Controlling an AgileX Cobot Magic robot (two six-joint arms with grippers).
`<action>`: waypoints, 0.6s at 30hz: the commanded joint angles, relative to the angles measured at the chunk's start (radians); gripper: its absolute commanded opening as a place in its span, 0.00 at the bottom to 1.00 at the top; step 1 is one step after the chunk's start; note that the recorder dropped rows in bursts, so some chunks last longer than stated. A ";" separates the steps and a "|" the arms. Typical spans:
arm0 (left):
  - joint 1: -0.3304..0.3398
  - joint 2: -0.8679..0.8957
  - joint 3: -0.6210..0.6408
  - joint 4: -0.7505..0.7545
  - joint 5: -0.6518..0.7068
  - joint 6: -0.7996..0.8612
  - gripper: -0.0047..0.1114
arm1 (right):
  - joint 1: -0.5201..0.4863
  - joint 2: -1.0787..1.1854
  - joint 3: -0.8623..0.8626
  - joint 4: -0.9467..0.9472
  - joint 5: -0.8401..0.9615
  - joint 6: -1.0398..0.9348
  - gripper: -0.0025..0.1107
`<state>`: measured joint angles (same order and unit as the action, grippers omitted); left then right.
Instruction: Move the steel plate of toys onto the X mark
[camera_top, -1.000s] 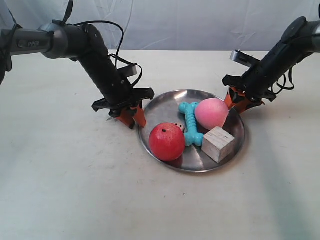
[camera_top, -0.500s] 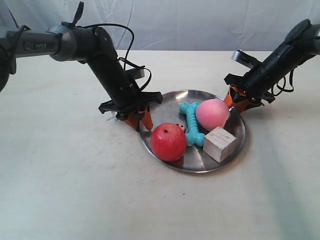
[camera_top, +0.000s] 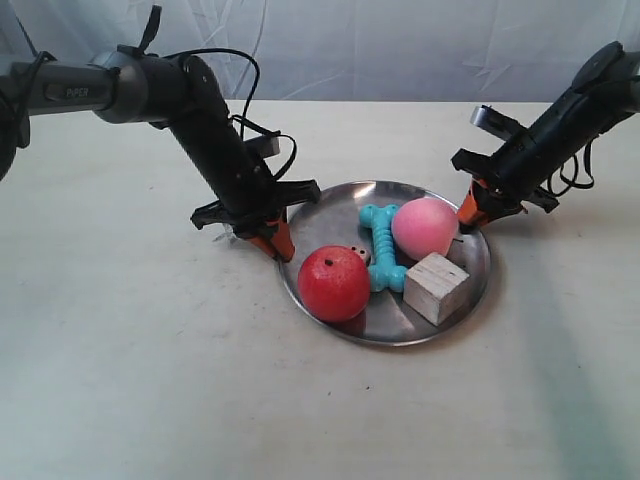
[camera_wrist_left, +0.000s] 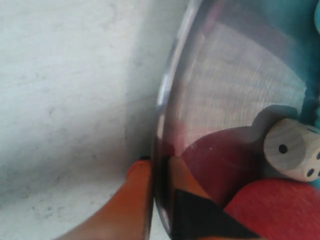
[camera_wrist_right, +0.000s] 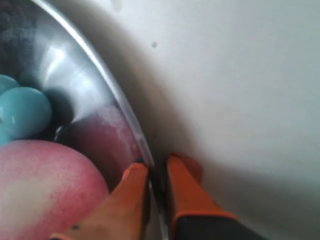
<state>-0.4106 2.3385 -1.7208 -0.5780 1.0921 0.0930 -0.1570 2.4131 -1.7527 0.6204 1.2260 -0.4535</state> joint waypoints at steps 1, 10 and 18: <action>-0.021 0.011 0.011 -0.098 0.037 0.019 0.04 | 0.018 0.023 0.011 0.056 -0.005 0.128 0.01; -0.021 0.011 -0.025 -0.109 0.129 0.040 0.04 | 0.018 0.022 0.011 0.071 -0.005 0.158 0.01; -0.019 0.011 -0.074 -0.101 0.129 0.045 0.04 | 0.018 -0.015 0.011 0.066 -0.005 0.180 0.01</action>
<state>-0.4070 2.3555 -1.7687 -0.5796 1.1721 0.1011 -0.1570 2.4073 -1.7527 0.6219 1.2288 -0.3547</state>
